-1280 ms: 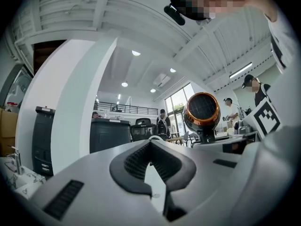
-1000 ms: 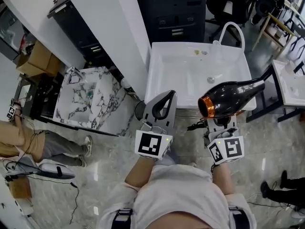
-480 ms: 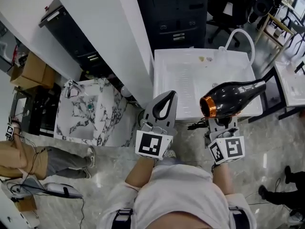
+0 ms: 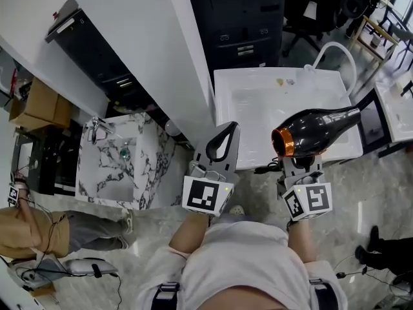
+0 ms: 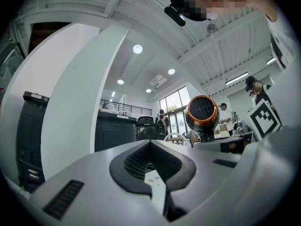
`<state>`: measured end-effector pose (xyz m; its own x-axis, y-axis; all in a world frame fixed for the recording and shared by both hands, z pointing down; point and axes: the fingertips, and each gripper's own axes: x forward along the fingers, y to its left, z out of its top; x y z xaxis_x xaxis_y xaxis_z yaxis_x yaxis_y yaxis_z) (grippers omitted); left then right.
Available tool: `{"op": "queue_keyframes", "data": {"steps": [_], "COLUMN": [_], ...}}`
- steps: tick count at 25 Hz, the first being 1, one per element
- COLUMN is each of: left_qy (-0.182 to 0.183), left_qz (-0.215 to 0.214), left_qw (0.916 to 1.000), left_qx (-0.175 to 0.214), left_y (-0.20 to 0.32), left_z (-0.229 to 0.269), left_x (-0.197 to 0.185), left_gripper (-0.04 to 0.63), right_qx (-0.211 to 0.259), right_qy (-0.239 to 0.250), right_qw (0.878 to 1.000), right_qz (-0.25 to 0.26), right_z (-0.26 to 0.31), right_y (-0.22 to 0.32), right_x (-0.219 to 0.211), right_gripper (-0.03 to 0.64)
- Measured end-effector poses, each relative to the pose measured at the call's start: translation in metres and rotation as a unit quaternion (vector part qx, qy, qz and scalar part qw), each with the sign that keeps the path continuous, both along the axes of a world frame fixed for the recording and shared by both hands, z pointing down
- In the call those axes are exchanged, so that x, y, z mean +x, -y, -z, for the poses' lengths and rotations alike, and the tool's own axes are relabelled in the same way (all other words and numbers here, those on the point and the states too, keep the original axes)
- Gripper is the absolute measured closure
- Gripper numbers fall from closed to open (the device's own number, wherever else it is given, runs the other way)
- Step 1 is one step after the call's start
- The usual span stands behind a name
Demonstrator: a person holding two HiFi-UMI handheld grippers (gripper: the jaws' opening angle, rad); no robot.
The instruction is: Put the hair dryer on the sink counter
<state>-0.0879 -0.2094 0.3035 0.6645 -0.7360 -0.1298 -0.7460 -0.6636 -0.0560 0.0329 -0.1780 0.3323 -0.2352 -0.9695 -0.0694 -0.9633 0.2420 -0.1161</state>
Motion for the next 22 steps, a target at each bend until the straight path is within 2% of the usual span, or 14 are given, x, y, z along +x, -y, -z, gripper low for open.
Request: {"op": "queue_keyframes", "data": {"steps": [13, 22], "left_qy": [-0.008, -0.007], "left_qz": [0.019, 0.044], "left_qw": [0.9997, 0.9989], "left_qx": [-0.008, -0.011], "left_y": [0.026, 0.075], "left_z": [-0.008, -0.008], "left_x": [-0.026, -0.032], "left_gripper": [0.581, 0.581], "right_qx": [-0.016, -0.033], "right_qy": [0.002, 0.017], "right_qw": [1.0, 0.999], "right_qz": [0.012, 0.028], "right_z": [-0.011, -0.023], "right_y": [0.037, 0.093], "right_x": [-0.019, -0.02], "right_gripper": [0.432, 0.432]}}
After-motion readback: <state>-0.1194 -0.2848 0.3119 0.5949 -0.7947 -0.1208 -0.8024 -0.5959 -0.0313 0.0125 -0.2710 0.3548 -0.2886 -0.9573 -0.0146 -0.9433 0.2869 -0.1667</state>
